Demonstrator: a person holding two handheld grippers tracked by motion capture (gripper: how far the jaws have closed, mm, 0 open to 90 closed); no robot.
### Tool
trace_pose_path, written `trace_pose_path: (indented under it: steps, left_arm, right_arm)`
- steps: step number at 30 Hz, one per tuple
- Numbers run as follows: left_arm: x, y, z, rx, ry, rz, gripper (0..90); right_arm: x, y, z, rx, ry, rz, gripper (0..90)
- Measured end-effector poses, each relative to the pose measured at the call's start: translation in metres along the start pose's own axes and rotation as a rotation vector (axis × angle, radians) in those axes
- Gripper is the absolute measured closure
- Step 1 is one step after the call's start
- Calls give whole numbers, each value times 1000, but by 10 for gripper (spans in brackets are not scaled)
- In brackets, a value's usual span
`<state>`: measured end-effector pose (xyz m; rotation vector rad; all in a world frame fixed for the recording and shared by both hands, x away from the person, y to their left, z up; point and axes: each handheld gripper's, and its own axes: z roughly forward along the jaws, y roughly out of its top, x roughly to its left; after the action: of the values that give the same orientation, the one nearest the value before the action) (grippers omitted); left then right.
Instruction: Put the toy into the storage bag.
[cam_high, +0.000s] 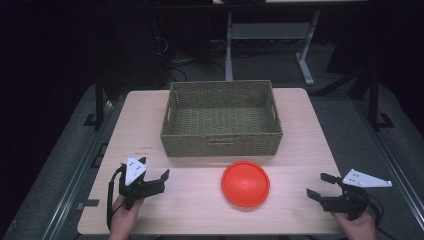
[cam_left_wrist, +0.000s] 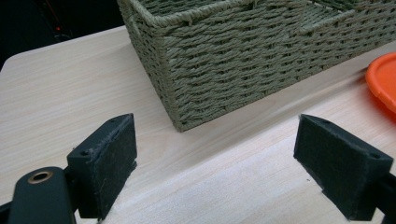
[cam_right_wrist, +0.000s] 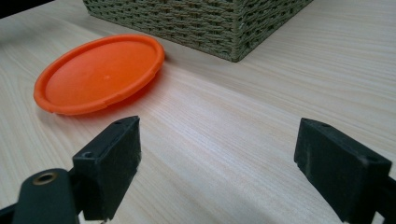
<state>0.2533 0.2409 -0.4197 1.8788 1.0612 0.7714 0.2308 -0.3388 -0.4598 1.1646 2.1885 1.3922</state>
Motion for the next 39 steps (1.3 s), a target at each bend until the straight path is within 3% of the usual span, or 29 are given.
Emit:
trace_pose_path:
  steps: [6,12,19,24,30,39]
  left_arm:
    - [0,-1,-1,3,-2,-2,127]
    - [1,-1,-1,13,-3,1,128]
    - [-2,-1,-3,-3,-3,11,127]
    - [3,-2,-2,-1,11,-10,127]
    - [4,-2,-3,0,13,-6,127]
    - [2,-2,-1,1,9,-17,127]
  right_arm:
    - [1,0,1,0,9,-4,142]
    - [5,5,4,2,54,24,142]
    - [12,25,13,31,99,18,152]
    - [22,42,35,98,138,12,155]
    - [30,62,62,161,181,14,194]
    - [34,76,91,259,204,32,245]
